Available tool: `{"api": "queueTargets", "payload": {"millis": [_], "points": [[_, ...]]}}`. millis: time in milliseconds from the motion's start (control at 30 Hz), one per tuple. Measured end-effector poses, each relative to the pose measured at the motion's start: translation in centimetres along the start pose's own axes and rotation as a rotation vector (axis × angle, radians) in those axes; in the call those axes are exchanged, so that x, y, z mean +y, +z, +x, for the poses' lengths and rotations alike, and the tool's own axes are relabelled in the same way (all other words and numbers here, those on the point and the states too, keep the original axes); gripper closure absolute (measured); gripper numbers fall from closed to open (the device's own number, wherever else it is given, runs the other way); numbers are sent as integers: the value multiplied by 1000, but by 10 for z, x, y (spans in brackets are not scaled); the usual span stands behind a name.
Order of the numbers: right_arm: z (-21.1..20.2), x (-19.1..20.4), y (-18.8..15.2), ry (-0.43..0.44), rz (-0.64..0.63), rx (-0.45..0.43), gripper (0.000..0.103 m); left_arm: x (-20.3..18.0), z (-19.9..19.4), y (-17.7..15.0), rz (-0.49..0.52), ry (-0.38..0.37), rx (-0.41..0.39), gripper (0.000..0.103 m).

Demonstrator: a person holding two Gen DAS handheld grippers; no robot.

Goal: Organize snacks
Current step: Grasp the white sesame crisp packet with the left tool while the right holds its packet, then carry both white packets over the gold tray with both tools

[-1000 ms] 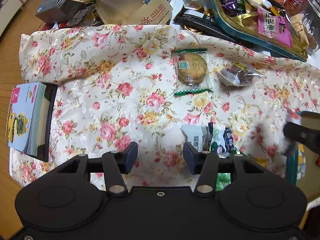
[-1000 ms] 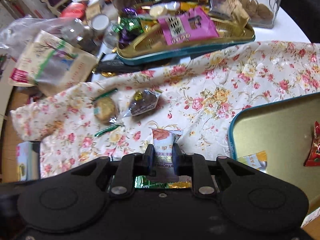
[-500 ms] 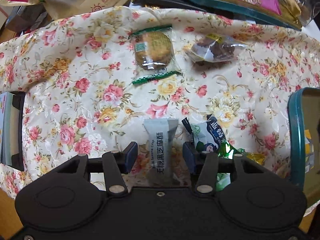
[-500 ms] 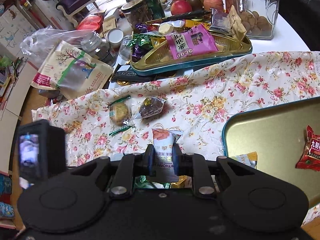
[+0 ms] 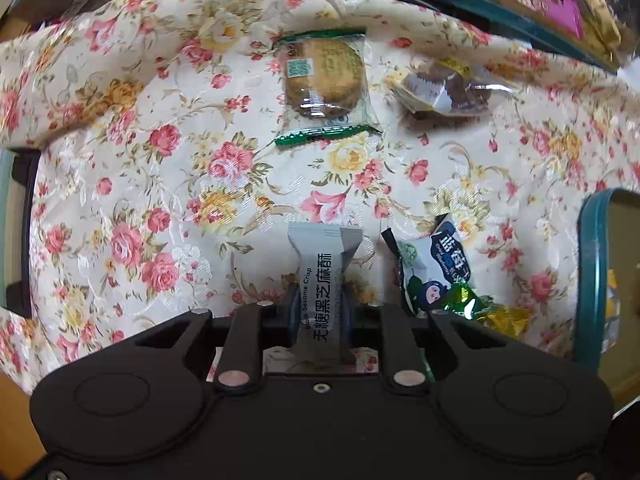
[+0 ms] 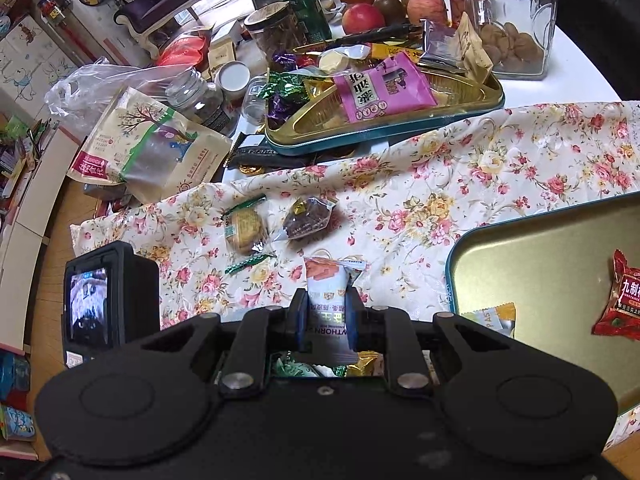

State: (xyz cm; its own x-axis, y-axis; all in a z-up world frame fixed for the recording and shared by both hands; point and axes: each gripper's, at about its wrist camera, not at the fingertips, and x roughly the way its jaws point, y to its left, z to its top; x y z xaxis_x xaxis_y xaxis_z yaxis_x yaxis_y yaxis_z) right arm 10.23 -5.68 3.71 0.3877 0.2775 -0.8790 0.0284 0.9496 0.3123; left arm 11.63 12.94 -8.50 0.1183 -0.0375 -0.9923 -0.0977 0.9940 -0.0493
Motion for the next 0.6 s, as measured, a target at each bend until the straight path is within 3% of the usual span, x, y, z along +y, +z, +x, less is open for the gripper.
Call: {"api": "queueTargets", "payload": {"millis": [200,500,600], "points": [[-10,3,1,5,3,-32,82,10,-42,-2,-22,10,-68,76],[-19,-4,1,-44,31,-91,82,0,-153,-6,74,-110,-372,76],[-18,-12,-3,-109,37,-94,82,2,-164,-9,100,-134,-403,76]]}}
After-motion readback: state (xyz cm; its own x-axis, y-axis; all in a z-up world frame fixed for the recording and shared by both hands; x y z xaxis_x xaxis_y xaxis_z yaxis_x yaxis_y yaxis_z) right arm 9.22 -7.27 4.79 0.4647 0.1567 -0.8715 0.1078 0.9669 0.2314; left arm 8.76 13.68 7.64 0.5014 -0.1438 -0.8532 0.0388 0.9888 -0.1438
